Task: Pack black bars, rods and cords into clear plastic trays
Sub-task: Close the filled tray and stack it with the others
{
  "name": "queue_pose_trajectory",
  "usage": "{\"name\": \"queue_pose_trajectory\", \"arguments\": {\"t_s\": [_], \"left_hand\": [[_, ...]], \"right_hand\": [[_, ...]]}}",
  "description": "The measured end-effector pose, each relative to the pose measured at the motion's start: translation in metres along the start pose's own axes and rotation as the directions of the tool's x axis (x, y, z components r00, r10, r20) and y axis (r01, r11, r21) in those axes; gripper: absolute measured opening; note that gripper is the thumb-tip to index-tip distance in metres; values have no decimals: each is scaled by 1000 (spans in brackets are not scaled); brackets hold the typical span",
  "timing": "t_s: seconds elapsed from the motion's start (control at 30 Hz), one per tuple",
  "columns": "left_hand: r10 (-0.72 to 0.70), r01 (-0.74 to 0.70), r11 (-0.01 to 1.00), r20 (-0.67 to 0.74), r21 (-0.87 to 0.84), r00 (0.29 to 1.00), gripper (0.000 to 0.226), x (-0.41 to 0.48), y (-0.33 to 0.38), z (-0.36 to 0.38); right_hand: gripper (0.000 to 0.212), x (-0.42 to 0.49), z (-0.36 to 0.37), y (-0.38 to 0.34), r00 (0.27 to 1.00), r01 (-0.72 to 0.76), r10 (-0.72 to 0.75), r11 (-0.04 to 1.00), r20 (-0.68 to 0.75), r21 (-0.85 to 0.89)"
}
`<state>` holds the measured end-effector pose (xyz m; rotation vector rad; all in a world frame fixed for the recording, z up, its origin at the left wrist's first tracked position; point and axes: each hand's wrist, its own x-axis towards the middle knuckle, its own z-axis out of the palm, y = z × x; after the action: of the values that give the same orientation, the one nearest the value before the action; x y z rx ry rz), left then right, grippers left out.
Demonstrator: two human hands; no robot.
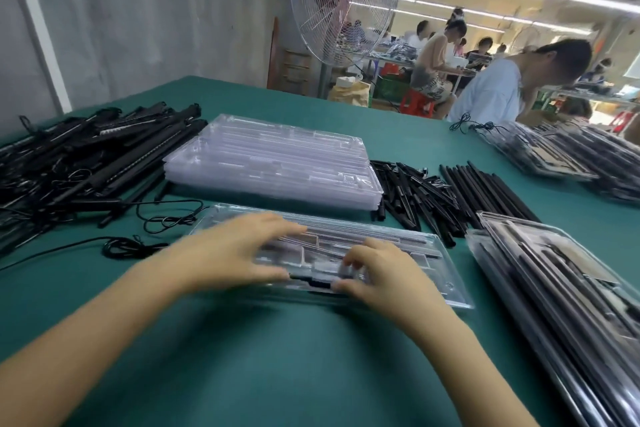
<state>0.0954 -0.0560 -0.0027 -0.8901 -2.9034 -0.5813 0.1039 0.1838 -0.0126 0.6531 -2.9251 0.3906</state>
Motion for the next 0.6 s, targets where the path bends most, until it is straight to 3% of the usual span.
{"name": "queue_pose_trajectory", "arguments": {"t_s": [0.07, 0.1, 0.17, 0.2, 0.33, 0.43, 0.5, 0.6], "left_hand": [[32, -33, 999, -252, 0, 967, 24, -10, 0, -22], [92, -86, 996, -428, 34, 899, 12, -17, 1, -30], [188, -130, 982, -661, 136, 726, 23, -31, 4, -38], [216, -144, 976, -681, 162, 700, 25, -39, 8, -38], [369, -220, 905, -413, 365, 832, 24, -59, 9, 2], [245, -133, 934, -323, 330, 914, 32, -57, 0, 25], [156, -50, 944, -309, 325, 938, 41, -53, -2, 29], [126, -34, 934, -239, 355, 963, 42, -51, -2, 30]], "right_hand": [[33, 0, -3, 2, 998, 28, -27, 999, -49, 23], [33, -1, -4, 2, 996, 39, -39, 999, -76, 5], [34, 0, -4, 2, 988, 55, -61, 997, -142, -45], [34, 0, -4, 1, 981, 59, -67, 997, -180, -49], [31, 5, -8, -1, 957, 55, -55, 998, -284, -9], [29, 10, -14, -4, 944, 46, -28, 998, -329, 46], [33, 16, -22, -6, 930, 33, -14, 998, -368, 45], [44, 28, -37, -5, 933, -32, 54, 997, -355, 67]]}}
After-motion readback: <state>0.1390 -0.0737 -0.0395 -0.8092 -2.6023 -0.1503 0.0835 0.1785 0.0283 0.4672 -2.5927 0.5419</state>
